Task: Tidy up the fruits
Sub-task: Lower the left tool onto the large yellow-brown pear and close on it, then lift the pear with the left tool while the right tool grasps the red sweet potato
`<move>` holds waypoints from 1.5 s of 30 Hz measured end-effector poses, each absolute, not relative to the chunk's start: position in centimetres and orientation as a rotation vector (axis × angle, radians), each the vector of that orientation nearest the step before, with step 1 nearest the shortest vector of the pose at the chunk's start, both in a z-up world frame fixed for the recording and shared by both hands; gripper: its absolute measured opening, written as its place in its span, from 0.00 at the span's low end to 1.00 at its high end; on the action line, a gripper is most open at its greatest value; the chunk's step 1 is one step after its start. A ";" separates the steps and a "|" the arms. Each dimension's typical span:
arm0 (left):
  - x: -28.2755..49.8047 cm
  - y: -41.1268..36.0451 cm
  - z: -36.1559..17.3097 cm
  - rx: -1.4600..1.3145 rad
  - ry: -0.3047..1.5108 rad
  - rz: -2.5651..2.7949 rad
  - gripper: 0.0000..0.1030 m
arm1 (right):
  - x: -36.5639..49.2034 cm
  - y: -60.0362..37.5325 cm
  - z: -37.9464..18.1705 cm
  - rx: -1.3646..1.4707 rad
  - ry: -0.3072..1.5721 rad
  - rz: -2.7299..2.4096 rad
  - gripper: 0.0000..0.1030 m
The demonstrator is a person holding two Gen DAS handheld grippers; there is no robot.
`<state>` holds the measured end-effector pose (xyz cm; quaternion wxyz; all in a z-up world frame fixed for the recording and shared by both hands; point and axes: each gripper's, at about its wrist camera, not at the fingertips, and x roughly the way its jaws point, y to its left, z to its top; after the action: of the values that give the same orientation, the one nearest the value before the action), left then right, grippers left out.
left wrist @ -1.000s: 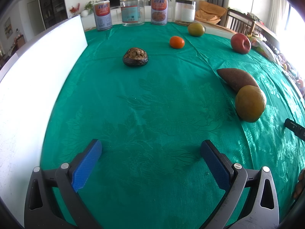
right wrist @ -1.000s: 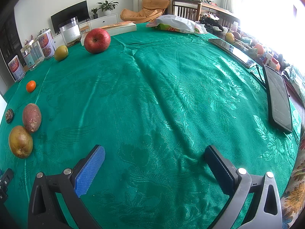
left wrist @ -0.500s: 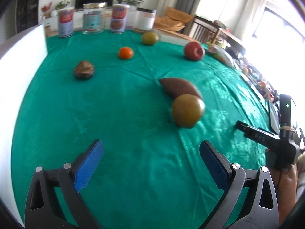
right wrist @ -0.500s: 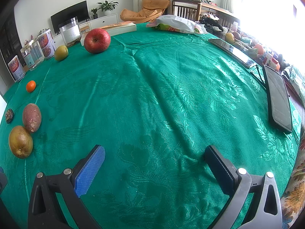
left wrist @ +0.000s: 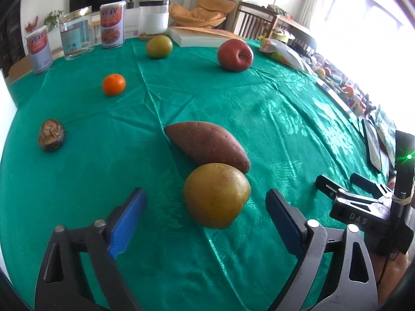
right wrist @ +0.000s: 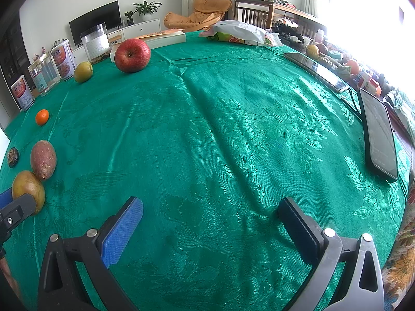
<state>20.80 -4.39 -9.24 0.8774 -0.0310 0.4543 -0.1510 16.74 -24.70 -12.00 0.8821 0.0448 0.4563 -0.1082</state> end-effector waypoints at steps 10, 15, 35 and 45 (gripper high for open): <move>19.5 -4.7 -9.0 -0.045 0.943 -0.374 0.49 | 16.7 -24.7 -12.0 0.093 0.950 -0.225 1.00; 16.9 -2.5 -8.2 -0.088 0.972 -0.379 0.49 | 16.7 -24.7 -12.0 0.093 0.950 -0.225 1.00; 13.7 7.7 -9.8 -0.359 0.998 -0.212 0.51 | 16.8 -24.7 -12.0 0.093 0.949 -0.225 1.00; 13.0 9.0 -8.2 -0.351 0.924 -0.139 0.62 | 16.7 -24.7 -12.0 0.092 0.949 -0.225 1.00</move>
<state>12.96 8.99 -8.22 0.8780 -0.1682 0.4430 -0.0669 16.74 -24.66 -12.00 0.8823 0.0443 0.4559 -0.1082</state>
